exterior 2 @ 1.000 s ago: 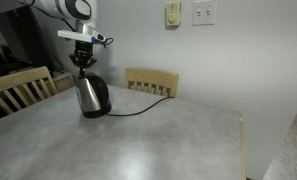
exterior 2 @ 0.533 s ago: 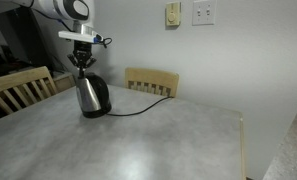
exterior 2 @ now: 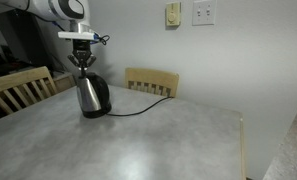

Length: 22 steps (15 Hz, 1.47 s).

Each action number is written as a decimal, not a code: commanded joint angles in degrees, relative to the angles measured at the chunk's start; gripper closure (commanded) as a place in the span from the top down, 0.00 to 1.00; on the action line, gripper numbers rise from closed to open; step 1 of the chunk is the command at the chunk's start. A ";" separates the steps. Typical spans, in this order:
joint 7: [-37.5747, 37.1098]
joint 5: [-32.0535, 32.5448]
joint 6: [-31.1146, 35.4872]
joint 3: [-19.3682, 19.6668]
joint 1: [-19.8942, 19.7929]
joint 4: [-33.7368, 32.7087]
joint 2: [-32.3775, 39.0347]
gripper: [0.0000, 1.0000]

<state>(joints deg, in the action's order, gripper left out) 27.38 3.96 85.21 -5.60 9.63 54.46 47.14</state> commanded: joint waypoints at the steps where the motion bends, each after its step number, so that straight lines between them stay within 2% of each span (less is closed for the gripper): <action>1: 1.97 2.11 1.65 0.43 0.59 -1.52 1.68 0.00; 7: 2.97 2.34 1.83 0.18 0.92 -1.77 2.22 0.00; 22: 3.04 0.65 -6.70 0.15 -0.34 -7.69 8.98 0.00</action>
<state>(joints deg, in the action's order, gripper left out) 28.84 4.78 80.31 -5.57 10.06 48.01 51.17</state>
